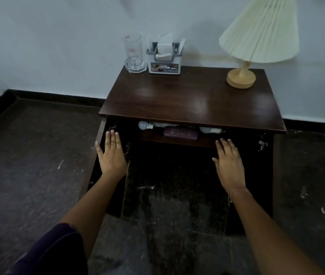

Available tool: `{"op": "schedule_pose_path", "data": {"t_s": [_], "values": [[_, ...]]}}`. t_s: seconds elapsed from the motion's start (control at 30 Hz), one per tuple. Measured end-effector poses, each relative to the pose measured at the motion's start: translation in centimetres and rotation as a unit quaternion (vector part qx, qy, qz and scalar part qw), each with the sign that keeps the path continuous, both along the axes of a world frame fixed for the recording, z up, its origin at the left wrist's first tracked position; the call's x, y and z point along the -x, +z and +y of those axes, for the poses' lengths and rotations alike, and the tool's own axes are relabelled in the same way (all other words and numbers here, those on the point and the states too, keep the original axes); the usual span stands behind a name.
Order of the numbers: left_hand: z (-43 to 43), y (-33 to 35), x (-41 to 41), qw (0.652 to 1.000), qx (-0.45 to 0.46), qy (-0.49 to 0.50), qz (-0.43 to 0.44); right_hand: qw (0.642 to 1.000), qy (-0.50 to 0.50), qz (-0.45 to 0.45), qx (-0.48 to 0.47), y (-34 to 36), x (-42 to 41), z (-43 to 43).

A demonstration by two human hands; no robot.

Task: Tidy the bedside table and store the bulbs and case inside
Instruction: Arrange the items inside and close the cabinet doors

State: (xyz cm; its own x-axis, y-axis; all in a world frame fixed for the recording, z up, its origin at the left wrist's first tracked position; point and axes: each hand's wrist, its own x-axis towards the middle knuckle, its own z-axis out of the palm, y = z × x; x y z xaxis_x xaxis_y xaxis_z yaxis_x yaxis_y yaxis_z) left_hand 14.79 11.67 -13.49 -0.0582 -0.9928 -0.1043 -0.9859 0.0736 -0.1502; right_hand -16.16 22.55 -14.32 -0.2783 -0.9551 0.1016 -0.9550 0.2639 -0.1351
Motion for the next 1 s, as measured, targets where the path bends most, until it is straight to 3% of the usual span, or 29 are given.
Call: {"op": "schedule_pose_path", "data": {"t_s": [0.17, 0.3, 0.47, 0.6, 0.8, 1.0], "values": [[3.7, 0.6, -1.9, 0.998, -0.045, -0.001, -0.034, 0.996, -0.015, 0.039, -0.080, 0.7, 0.5, 5.3], [5.4, 1.6, -3.7, 0.999, -0.042, -0.013, 0.019, 0.983, -0.060, 0.109, -0.131, 0.2, 0.4, 8.9], [7.9, 3.7, -5.4, 0.992, -0.055, 0.049, 0.107, 0.968, -0.134, 0.156, -0.145, 1.6, -0.7, 12.0], [9.2, 4.2, -5.2, 0.979, -0.116, 0.089, 0.142, 0.966, -0.223, 0.049, -0.118, 2.7, -1.2, 13.7], [9.6, 5.5, -4.3, 0.965, -0.118, 0.155, 0.178, 0.933, -0.307, -0.160, -0.100, 4.1, -2.6, 13.8], [9.5, 5.9, -6.4, 0.965, -0.108, 0.142, 0.193, 0.910, -0.335, -0.228, -0.088, 5.2, -4.0, 11.7]]}}
